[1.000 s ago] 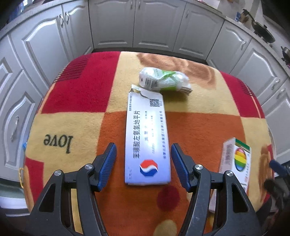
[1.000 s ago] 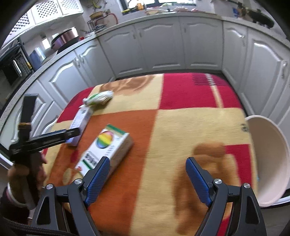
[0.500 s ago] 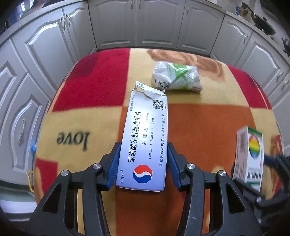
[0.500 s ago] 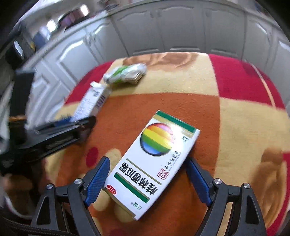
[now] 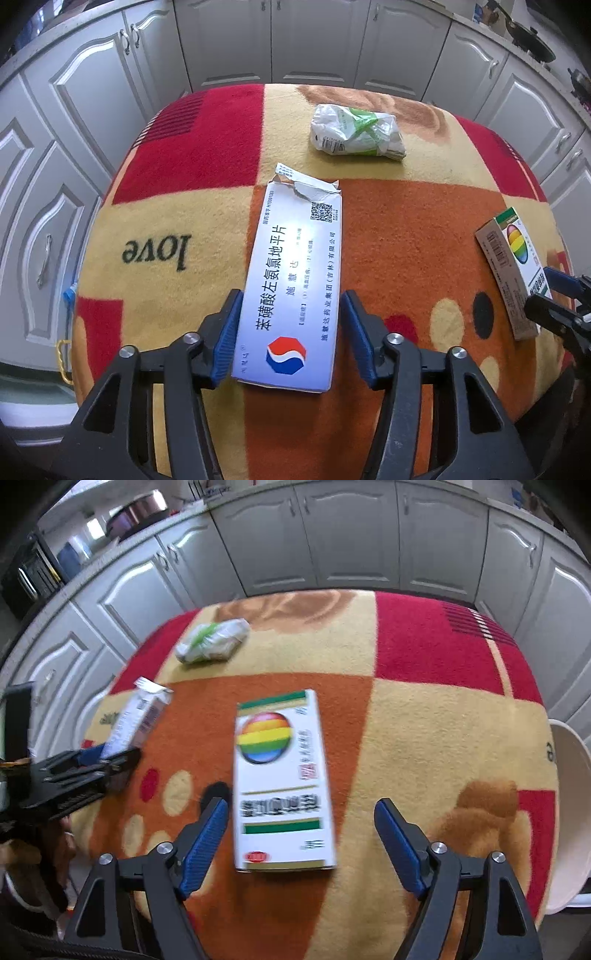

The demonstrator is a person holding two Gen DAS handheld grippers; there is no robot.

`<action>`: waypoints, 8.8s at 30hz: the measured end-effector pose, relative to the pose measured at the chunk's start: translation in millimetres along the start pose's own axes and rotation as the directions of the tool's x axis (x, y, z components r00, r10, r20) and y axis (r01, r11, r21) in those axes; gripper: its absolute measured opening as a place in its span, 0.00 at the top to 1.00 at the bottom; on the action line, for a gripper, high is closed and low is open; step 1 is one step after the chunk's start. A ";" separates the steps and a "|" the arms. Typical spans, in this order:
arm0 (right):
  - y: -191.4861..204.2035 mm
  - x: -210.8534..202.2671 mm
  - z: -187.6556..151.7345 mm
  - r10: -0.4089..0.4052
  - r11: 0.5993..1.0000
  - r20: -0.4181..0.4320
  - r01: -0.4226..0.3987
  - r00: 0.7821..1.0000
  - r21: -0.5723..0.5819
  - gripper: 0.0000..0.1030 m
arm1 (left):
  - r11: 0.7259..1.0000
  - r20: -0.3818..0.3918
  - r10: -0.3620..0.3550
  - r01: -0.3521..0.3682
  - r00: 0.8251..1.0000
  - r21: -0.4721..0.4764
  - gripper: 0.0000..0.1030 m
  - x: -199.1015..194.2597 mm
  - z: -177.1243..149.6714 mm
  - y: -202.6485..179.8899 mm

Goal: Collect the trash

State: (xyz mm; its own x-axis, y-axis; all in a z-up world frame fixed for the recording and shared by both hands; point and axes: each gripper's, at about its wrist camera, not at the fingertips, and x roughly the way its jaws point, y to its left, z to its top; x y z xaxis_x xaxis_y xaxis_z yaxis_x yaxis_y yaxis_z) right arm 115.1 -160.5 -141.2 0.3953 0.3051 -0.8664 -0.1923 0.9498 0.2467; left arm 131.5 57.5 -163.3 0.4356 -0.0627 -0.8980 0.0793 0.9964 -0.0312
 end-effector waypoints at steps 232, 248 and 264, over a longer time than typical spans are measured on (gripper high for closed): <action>-123.9 -278.7 -130.4 -0.655 0.752 0.513 0.415 0.555 0.512 0.01 | 0.907 0.530 -0.377 0.188 0.759 0.376 0.23 -175.3 3.9 -287.1; -118.9 -280.0 -128.4 -0.652 0.756 0.520 0.414 0.552 0.508 0.01 | 0.908 0.541 -0.374 0.180 0.753 0.378 0.23 -176.0 2.4 -288.6; -117.3 -276.1 -124.4 -0.643 0.763 0.524 0.410 0.559 0.499 0.00 | 0.910 0.540 -0.363 0.164 0.760 0.381 0.23 -173.2 0.7 -293.6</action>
State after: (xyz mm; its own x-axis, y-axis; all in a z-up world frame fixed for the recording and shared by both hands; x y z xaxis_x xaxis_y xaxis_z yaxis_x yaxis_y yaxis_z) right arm -83.2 -364.7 15.0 0.8152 -0.4036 -0.4154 0.4636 0.8846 0.0502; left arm 33.5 -224.2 1.6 0.7861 -0.4402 -0.4338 0.4850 0.8745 -0.0085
